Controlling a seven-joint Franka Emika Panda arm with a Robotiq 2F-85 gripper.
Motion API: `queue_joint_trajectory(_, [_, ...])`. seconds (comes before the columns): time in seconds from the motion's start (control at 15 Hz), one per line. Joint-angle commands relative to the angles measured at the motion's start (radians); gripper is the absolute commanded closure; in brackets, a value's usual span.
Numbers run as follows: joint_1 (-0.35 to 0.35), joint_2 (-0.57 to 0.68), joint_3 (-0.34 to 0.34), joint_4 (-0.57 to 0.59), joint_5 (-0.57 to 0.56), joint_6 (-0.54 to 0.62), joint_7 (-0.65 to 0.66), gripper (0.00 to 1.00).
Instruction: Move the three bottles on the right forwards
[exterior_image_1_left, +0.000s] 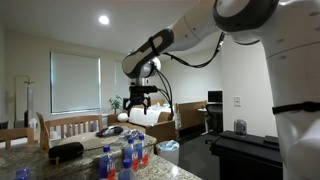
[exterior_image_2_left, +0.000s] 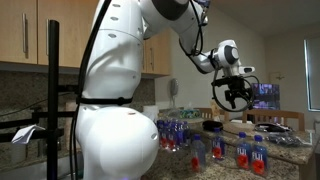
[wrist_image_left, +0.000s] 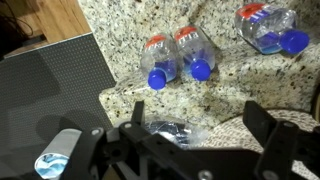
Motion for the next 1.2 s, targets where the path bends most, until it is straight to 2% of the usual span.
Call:
queue_joint_trajectory(0.0, [-0.016, 0.107, 0.001, 0.109, 0.097, -0.064, -0.152, 0.0])
queue_joint_trajectory(0.27, [-0.013, 0.166, 0.012, 0.132, 0.155, -0.109, -0.261, 0.0])
queue_joint_trajectory(0.4, [-0.008, 0.179, 0.011, 0.125, 0.147, -0.12, -0.275, 0.0])
queue_joint_trajectory(0.6, [0.007, 0.203, 0.0, 0.106, 0.097, -0.119, -0.245, 0.0])
queue_joint_trajectory(1.13, [0.019, 0.291, -0.017, 0.144, 0.092, -0.019, -0.179, 0.0])
